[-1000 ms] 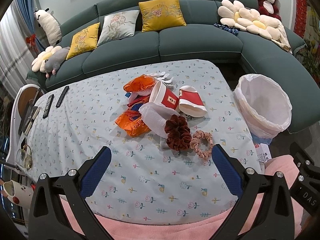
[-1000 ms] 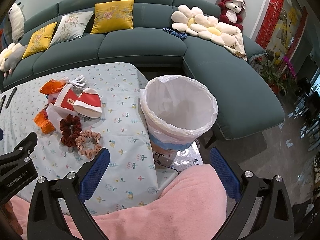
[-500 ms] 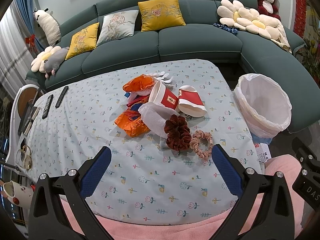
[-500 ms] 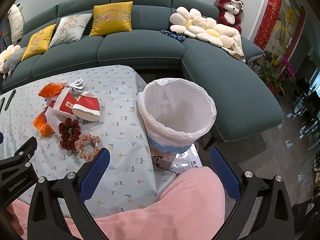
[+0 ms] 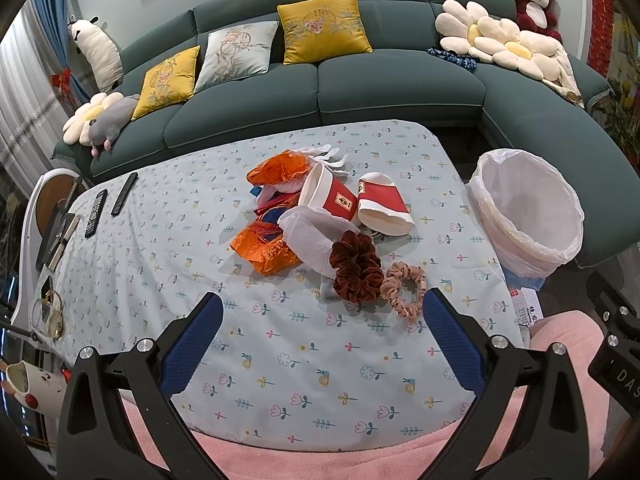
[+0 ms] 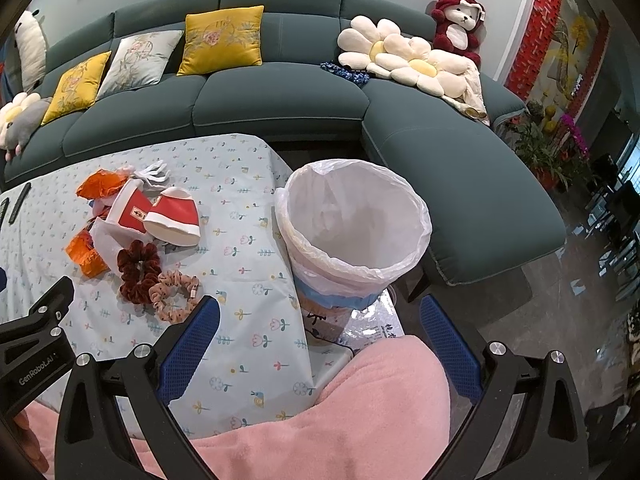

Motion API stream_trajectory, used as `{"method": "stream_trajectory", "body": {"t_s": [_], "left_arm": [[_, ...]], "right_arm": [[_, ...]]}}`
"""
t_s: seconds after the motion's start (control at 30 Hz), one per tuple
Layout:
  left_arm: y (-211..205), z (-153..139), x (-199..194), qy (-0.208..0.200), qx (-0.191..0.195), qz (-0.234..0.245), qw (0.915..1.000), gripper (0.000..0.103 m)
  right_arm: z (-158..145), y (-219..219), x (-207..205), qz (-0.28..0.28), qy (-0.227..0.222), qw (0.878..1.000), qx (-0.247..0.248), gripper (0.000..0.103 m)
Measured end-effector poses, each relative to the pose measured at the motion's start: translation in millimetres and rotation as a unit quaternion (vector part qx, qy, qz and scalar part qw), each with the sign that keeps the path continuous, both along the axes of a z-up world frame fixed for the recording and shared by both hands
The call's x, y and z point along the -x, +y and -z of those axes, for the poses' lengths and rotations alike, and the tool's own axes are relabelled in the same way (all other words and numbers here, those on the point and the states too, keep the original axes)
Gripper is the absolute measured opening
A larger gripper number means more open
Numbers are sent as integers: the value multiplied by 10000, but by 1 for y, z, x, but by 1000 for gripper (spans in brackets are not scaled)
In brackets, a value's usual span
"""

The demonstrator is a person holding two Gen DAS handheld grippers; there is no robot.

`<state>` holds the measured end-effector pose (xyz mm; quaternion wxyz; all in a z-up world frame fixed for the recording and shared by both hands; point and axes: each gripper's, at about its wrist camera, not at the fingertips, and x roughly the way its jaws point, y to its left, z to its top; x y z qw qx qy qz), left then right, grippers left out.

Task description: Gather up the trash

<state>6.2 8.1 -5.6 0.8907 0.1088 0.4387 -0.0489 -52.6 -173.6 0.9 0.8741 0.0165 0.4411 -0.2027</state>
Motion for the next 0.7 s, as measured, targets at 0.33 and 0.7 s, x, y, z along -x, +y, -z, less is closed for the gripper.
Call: {"method": "stream_trajectory", "body": {"t_s": [0.33,0.7], "left_arm": [[0,0,-1,-2,0,-13,10000,95],[0,0,-1,-10,9,-10,10000,95]], "right_arm": [[-3,-1,-1,-7,-24,10000,-4,96],[-9,0,-4,1,-72,10000,19,96]]}}
